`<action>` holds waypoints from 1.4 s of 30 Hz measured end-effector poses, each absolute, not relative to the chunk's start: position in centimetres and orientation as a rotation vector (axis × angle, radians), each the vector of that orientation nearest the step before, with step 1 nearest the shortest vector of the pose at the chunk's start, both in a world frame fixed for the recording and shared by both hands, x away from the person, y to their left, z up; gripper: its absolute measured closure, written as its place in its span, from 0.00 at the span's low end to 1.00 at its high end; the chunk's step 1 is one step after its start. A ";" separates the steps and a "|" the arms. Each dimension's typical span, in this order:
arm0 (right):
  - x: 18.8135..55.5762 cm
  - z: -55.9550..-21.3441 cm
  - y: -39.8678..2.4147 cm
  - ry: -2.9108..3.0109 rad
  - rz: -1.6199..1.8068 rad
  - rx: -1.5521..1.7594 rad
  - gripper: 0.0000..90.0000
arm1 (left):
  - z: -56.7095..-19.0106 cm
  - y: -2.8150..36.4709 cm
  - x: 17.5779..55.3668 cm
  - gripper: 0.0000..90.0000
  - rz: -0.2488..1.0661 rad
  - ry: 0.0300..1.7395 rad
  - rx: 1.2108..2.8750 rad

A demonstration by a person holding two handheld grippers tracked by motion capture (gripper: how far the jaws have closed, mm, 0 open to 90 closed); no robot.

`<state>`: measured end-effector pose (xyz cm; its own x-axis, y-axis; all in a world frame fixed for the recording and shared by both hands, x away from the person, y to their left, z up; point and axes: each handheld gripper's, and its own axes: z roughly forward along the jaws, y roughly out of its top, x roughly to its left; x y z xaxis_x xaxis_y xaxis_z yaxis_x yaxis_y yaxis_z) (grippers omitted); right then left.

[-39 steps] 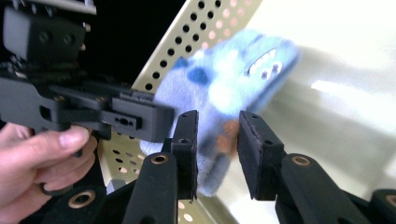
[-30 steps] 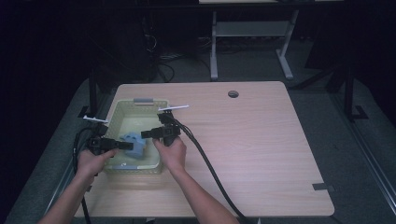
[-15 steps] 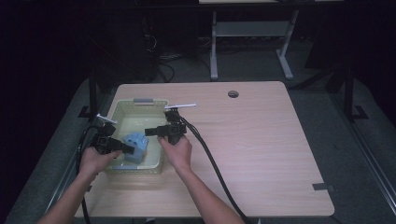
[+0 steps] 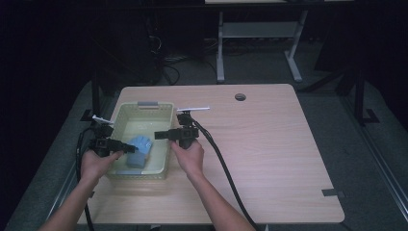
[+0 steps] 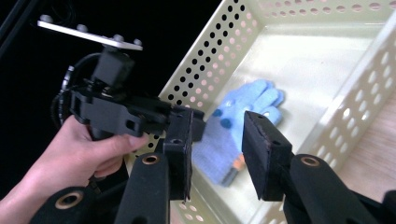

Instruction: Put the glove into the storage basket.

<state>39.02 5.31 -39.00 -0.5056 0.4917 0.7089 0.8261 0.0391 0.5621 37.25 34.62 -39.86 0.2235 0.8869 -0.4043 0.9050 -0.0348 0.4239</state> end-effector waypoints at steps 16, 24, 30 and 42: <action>39.0 -38.8 2.7 -1.971 -1.477 -1.359 0.66 | -37.9 33.8 37.0 0.55 -0.065 1.521 1.784; 39.2 -38.7 0.9 -1.954 -1.491 -1.380 0.63 | -37.3 32.5 37.1 0.53 -0.094 1.467 1.752; 39.2 -38.9 -0.8 -1.941 -1.502 -1.398 0.60 | -36.8 30.9 37.0 0.48 -0.100 1.412 1.755; 39.0 -38.6 -3.9 -1.924 -1.537 -1.433 0.55 | -36.3 28.3 37.2 0.41 -0.126 1.335 1.762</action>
